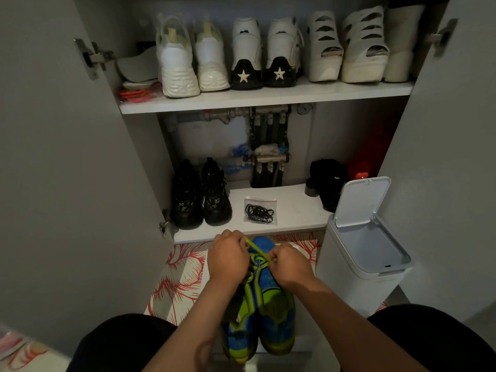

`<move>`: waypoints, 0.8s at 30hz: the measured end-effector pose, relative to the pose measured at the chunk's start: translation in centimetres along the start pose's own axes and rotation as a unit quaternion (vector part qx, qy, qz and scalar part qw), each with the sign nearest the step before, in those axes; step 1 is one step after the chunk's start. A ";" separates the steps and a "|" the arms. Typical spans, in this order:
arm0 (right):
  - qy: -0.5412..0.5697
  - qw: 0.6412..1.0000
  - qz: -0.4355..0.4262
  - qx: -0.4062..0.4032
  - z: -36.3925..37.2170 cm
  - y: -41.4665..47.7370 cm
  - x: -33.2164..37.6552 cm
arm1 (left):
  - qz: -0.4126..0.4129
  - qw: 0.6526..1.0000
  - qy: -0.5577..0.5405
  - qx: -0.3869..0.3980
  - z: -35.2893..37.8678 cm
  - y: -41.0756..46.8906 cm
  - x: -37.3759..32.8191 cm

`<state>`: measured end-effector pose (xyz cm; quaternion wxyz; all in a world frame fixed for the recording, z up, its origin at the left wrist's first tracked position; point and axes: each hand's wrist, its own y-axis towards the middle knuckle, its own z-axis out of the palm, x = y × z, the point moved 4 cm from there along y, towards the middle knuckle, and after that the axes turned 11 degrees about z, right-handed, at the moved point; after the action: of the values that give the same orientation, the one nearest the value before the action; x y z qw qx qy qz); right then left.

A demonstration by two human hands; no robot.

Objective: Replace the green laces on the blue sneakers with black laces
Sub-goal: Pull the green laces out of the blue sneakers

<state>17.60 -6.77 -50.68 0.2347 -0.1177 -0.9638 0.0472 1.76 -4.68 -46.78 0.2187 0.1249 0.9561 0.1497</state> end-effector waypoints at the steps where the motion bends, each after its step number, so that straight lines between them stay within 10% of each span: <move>1: -0.008 1.000 0.006 -0.006 0.0 0.0 -0.1 | -0.010 1.000 -0.011 -0.013 -0.3 0.0 0.1; 8: -0.024 1.000 0.009 -0.011 -0.6 -0.4 0.2 | -0.049 0.998 0.043 -0.025 -0.8 -0.1 1.1; 16: 0.008 1.000 0.006 -0.006 -0.8 -0.6 0.7 | 0.204 0.963 0.056 0.165 2.4 -1.1 -2.0; 24: 0.026 1.000 0.016 -0.006 -0.5 -0.6 -0.3 | 0.118 0.985 0.088 0.090 1.2 -0.4 -1.2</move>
<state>17.95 -7.39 -50.32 0.2582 -0.1354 -0.9556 0.0418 3.25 -5.12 -47.53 0.1021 0.2421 0.9598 0.0986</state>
